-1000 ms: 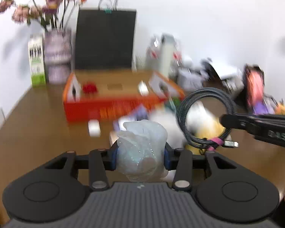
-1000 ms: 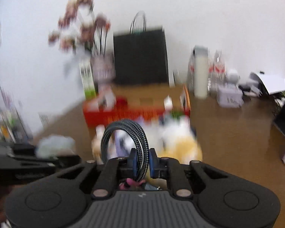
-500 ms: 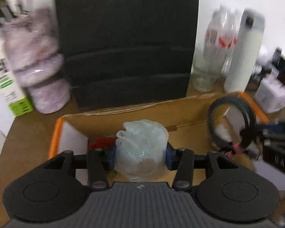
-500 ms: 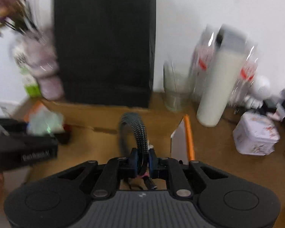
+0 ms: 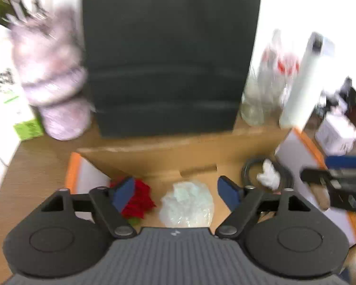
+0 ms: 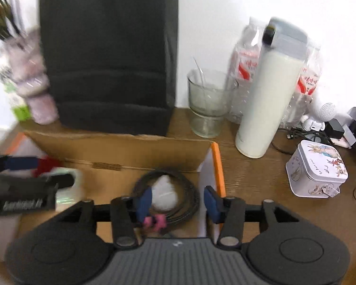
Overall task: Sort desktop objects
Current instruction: 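Carry the bag and cable over the cardboard box and release both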
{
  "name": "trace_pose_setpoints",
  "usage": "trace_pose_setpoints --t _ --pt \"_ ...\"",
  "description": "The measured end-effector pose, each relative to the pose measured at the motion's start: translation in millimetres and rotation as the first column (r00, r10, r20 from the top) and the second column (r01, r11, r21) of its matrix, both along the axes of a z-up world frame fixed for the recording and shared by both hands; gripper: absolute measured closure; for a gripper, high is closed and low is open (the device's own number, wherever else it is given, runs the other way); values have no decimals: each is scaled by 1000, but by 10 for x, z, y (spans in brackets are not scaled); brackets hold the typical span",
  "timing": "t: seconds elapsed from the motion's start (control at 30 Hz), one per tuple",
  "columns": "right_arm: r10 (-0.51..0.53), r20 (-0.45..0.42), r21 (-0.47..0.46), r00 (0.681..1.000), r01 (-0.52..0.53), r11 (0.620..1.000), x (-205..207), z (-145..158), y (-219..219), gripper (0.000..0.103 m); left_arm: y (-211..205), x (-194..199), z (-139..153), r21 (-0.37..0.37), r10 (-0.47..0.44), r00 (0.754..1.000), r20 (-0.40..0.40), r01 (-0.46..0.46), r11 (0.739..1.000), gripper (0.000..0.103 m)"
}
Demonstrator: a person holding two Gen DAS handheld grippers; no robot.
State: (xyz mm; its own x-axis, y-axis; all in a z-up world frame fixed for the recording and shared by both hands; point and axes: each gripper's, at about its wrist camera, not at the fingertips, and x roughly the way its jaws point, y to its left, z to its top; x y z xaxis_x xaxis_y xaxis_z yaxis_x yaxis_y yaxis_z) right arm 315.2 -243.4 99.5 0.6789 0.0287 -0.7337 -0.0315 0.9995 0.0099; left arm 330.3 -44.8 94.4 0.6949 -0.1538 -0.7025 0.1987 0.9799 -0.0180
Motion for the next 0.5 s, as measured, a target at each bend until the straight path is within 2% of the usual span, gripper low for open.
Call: trace_pose_setpoints --t 0.07,0.13,0.17,0.27,0.33,0.43,0.5 --pt "6 64 53 998 -10 999 -293 201 -1 39 58 -188 163 -27 29 999 22 -29 999 16" --pt "12 110 113 994 -25 993 -588 333 -13 33 91 -403 252 -49 16 999 29 -14 999 13" --pt "18 130 136 991 -36 990 -746 378 -10 33 107 -542 273 -48 12 1000 24 -11 999 10" --pt "33 171 134 985 -56 989 -1204 445 48 31 147 -908 305 -11 54 998 -16 -54 998 8" --pt "48 201 112 978 -72 991 -1498 462 82 28 217 -1234 391 -48 57 998 26 -56 997 8" --pt "57 263 86 963 -82 993 -1963 485 152 20 364 -1822 495 -110 77 991 113 -64 992 1" --pt "64 292 92 954 -95 991 -2241 455 179 19 419 -2193 499 -146 86 984 153 -64 987 1"
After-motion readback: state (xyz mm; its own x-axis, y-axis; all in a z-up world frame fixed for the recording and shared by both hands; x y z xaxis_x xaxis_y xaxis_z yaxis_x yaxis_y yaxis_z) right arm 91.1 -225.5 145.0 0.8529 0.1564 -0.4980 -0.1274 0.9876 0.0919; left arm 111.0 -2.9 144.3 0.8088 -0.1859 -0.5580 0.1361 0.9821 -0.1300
